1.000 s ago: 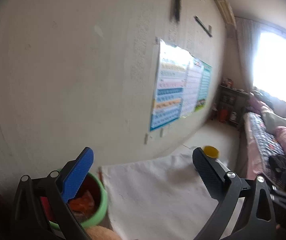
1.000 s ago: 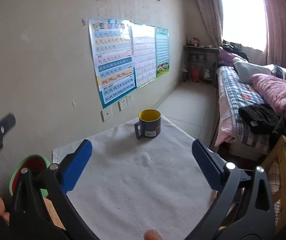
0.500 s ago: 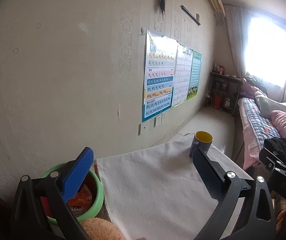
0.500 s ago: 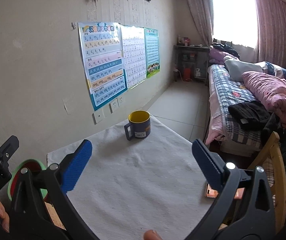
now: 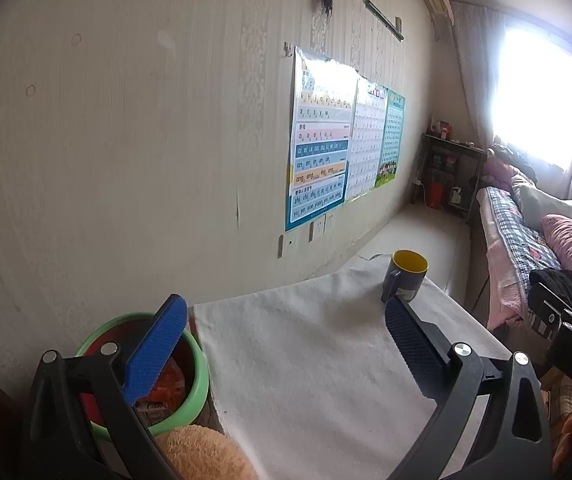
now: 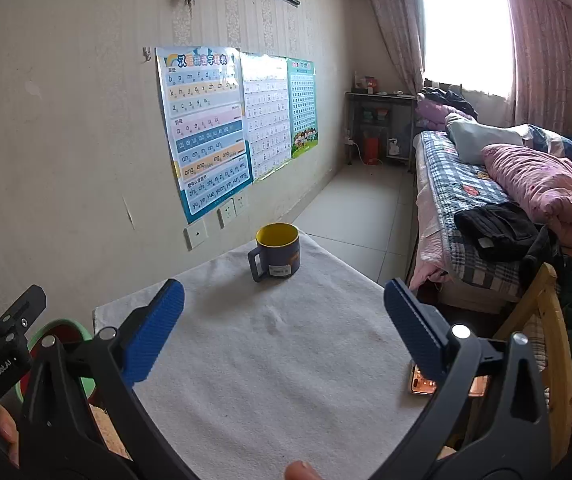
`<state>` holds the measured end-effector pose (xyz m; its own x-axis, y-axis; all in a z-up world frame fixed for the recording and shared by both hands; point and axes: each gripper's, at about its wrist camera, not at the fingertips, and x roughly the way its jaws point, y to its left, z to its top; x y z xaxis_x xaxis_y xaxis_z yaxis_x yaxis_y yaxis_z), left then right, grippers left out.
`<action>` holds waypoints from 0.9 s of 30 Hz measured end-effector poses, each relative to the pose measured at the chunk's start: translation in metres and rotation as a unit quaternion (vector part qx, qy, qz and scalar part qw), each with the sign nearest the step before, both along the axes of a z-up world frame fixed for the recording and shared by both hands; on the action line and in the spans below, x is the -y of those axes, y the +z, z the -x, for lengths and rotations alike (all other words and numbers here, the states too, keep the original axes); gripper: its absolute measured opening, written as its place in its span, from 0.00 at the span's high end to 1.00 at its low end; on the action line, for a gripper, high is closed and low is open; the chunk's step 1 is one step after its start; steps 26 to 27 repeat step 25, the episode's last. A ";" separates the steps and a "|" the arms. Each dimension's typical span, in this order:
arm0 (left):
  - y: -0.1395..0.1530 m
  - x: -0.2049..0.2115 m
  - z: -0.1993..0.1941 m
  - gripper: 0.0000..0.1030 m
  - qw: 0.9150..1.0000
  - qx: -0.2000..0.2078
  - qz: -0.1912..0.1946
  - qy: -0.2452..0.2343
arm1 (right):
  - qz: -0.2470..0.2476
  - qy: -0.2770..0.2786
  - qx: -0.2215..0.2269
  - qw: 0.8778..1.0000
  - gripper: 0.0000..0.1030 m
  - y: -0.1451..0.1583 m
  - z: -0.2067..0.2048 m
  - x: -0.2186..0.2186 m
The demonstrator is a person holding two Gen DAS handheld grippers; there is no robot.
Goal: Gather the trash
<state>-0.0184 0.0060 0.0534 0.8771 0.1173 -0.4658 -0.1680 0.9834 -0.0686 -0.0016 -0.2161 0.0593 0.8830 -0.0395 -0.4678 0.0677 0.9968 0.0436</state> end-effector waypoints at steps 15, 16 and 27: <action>0.002 0.002 0.006 0.08 1.000 0.005 -0.001 -0.017 | 0.005 -0.006 -0.010 1.000 0.05 0.010 0.004 -0.001; 0.004 0.004 0.007 0.08 1.000 0.006 -0.005 -0.018 | 0.004 -0.006 -0.009 1.000 0.05 0.013 0.005 -0.001; 0.021 0.007 0.010 0.08 1.000 -0.009 -0.010 0.012 | 0.000 0.007 0.001 1.000 0.05 0.029 0.013 -0.006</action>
